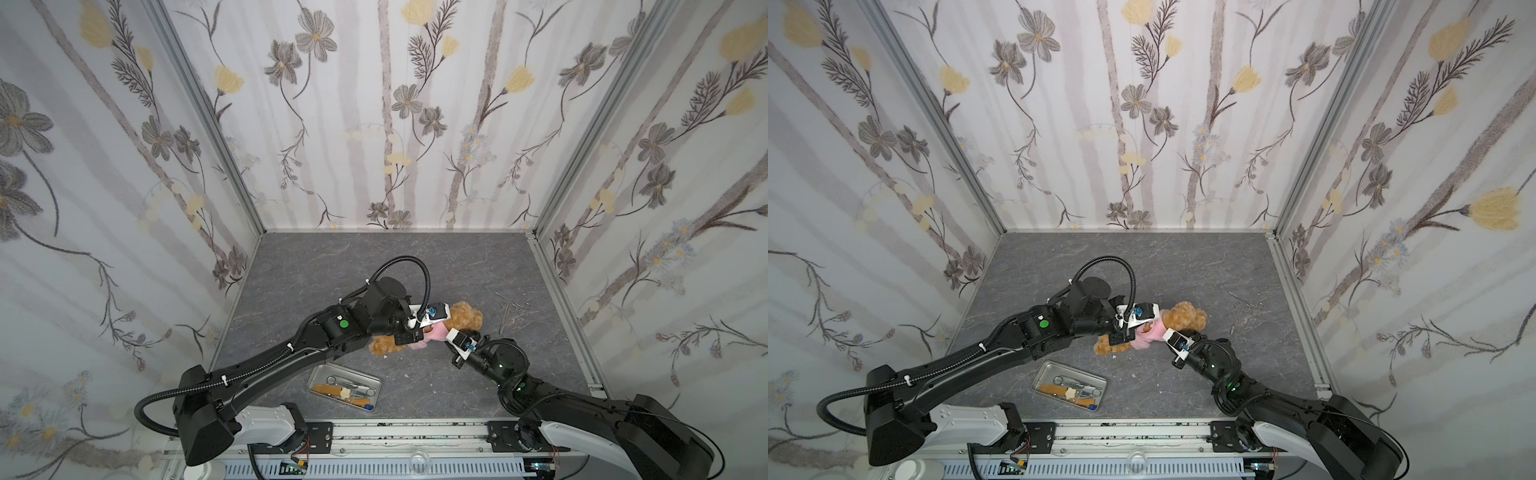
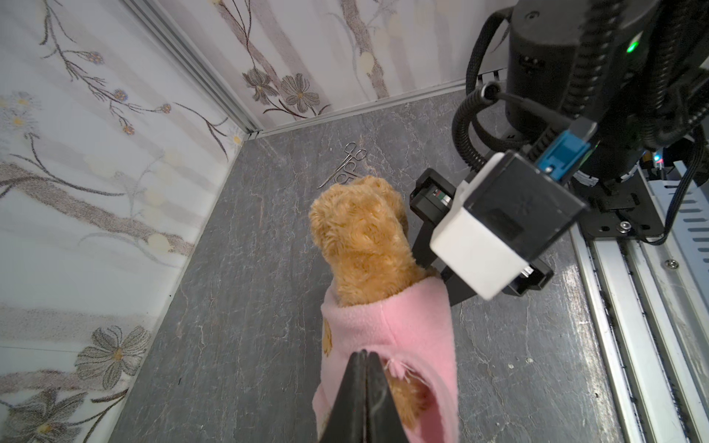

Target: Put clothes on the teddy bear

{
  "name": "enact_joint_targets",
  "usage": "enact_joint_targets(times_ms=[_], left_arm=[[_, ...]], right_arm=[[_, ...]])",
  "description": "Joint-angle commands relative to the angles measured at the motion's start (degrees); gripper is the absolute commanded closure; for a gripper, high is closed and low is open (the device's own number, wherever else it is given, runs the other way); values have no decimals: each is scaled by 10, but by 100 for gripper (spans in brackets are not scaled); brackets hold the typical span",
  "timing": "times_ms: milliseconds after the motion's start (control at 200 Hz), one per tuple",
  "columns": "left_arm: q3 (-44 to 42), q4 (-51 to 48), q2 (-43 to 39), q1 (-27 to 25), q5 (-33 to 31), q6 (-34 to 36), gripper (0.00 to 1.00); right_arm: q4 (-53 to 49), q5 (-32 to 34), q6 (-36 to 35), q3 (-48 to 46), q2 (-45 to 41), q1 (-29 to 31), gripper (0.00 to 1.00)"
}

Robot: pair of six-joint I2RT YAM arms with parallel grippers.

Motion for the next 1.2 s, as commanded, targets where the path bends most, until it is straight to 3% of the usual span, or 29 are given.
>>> enact_joint_targets(times_ms=[0,200,540,1194], left_arm=[[5,-12,8,0,-5,29,93],[2,-24,16,0,-28,45,91],[-4,-45,17,1,-18,45,75],[-21,-54,-33,-10,-35,97,76]], right_arm=[[15,12,-12,4,-1,2,100],[14,15,-15,5,2,6,100],[17,20,-16,7,3,6,100],[18,16,-16,16,14,5,100]])
